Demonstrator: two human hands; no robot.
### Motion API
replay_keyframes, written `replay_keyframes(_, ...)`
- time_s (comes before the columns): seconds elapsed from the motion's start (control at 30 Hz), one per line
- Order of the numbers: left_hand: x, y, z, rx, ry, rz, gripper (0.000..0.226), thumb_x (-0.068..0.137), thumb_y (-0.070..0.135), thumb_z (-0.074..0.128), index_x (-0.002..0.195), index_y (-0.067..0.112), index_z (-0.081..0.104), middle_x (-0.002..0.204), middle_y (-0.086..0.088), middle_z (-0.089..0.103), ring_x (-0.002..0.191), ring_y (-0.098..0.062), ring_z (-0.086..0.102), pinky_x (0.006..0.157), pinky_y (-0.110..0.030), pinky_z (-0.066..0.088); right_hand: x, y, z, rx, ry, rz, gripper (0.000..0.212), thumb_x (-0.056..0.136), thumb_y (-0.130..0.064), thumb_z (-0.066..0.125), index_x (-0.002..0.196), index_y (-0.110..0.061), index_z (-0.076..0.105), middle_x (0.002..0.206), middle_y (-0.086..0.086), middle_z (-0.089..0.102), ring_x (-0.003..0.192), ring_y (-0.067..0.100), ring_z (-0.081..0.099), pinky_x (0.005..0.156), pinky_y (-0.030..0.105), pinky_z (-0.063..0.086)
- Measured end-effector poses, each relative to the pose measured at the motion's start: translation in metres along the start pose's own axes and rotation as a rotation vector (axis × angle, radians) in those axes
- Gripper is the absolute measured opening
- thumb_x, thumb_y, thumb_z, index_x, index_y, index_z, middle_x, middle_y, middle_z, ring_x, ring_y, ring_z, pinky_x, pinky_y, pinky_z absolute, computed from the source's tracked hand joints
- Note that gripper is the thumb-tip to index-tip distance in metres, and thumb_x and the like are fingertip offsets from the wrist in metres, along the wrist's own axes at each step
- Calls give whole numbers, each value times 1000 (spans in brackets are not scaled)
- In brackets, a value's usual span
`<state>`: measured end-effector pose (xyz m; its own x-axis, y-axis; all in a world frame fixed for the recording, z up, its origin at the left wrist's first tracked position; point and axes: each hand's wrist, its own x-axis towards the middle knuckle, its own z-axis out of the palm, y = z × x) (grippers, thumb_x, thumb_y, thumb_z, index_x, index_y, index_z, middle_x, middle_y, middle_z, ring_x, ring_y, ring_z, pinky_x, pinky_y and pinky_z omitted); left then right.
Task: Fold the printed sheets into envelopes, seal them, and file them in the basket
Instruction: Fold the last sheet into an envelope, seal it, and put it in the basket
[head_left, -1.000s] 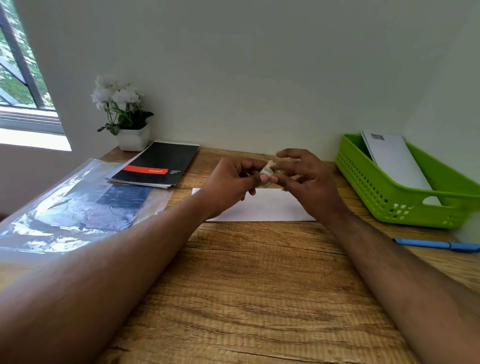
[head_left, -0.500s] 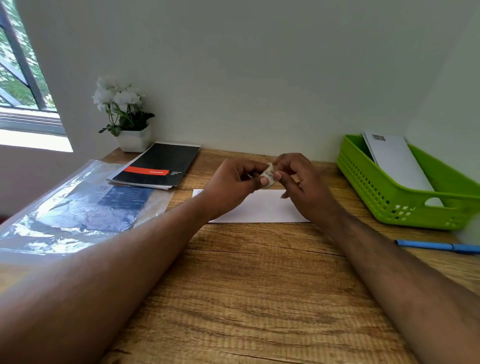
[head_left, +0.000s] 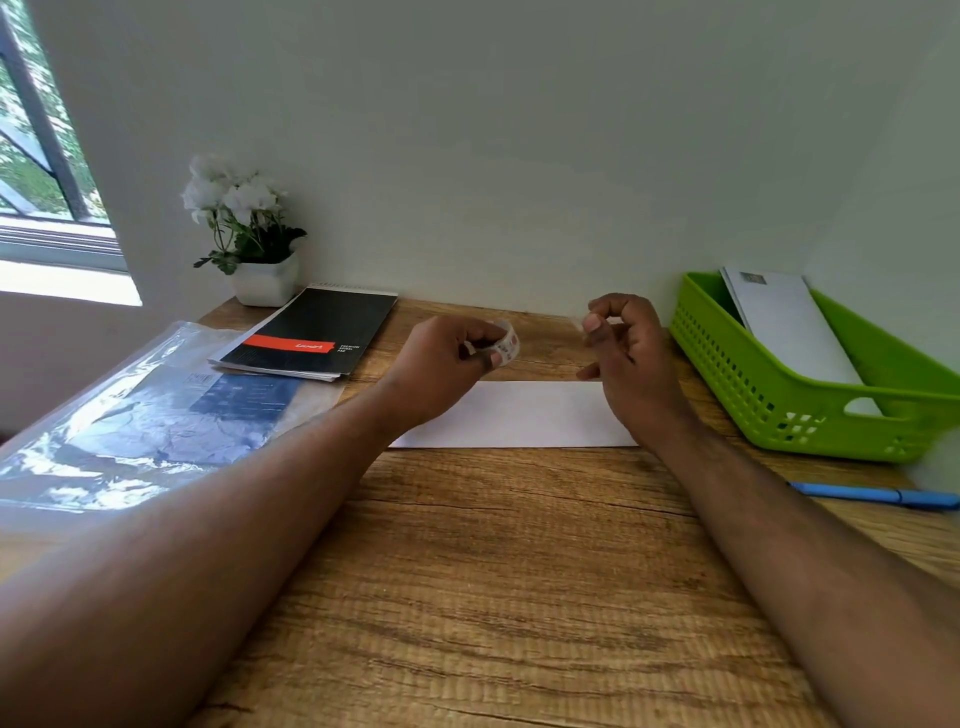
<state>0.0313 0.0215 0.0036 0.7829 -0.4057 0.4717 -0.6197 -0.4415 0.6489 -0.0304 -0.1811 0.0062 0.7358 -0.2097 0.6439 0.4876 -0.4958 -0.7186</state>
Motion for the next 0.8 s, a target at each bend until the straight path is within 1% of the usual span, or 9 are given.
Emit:
replay_keyframes(0.07, 2, -9, -5, 124, -9, -18, 25, 91, 18, 66, 116, 17, 71, 115, 1, 70, 90, -8, 63, 79, -23, 50, 1, 1, -1, -58, -16, -54, 10, 96, -24, 56, 92, -33, 53, 103, -6, 47, 89, 20, 58, 65, 43, 58)
replay_keyframes(0.17, 5, -25, -15, 234, -81, -72, 14, 91, 15, 59, 88, 20, 71, 95, 2, 69, 90, -17, 65, 82, -37, 54, 1, 0, -1, -127, -87, -74, 9, 93, -26, 60, 88, -32, 56, 92, -11, 48, 79, 17, 56, 63, 40, 56)
replay_keyframes(0.3, 9, -38, -22, 394, -122, -136, 21, 95, 19, 50, 101, 21, 71, 106, -1, 60, 100, -23, 57, 90, -44, 50, -6, -3, -1, -201, -259, -44, 4, 95, -23, 57, 91, -24, 58, 69, -1, 56, 57, 6, 52, 51, 33, 54)
replay_keyframes(0.37, 9, -35, -23, 414, -64, -150, 22, 93, 23, 50, 102, 22, 70, 114, -3, 57, 107, -27, 54, 93, -48, 48, -9, -5, -2, -251, -341, -78, 4, 96, -23, 55, 93, -23, 58, 69, -2, 63, 55, 5, 57, 53, 23, 50)
replay_keyframes(0.47, 7, -15, -22, 520, 74, -60, 32, 94, 28, 55, 124, 19, 64, 130, -3, 54, 119, -26, 49, 99, -47, 41, -10, -7, 0, -311, -410, -142, 8, 96, -23, 55, 98, -19, 62, 82, -7, 66, 64, 6, 64, 60, 21, 53)
replay_keyframes(0.53, 4, 2, -20, 290, 122, 8, 31, 94, 33, 59, 120, 18, 68, 117, 2, 64, 103, -14, 59, 90, -34, 47, -10, -7, 1, -353, -407, -178, 11, 96, -22, 56, 101, -16, 63, 88, -10, 64, 70, 5, 66, 63, 24, 55)
replay_keyframes(0.6, -3, 12, -11, -60, -13, -33, 31, 94, 36, 62, 116, 17, 70, 94, 10, 69, 80, 4, 60, 74, -18, 47, -9, -8, 1, -375, -398, -211, 12, 96, -20, 55, 103, -13, 64, 91, -8, 65, 73, 4, 66, 65, 28, 55)
replay_keyframes(0.67, -7, 11, 0, -256, -84, -119, 35, 89, 38, 67, 118, 18, 69, 87, 7, 71, 75, 4, 62, 69, -15, 45, -9, -9, 2, -383, -397, -249, 15, 97, -19, 55, 106, -12, 65, 91, -4, 68, 74, 5, 67, 66, 32, 56)
replay_keyframes(0.8, -7, 8, 6, -440, -60, -142, 39, 86, 25, 74, 123, 17, 64, 83, 0, 73, 73, -7, 67, 62, -21, 50, -10, -9, 4, -394, -393, -295, 17, 96, -20, 55, 106, -12, 66, 90, -2, 70, 74, 6, 67, 64, 36, 56)
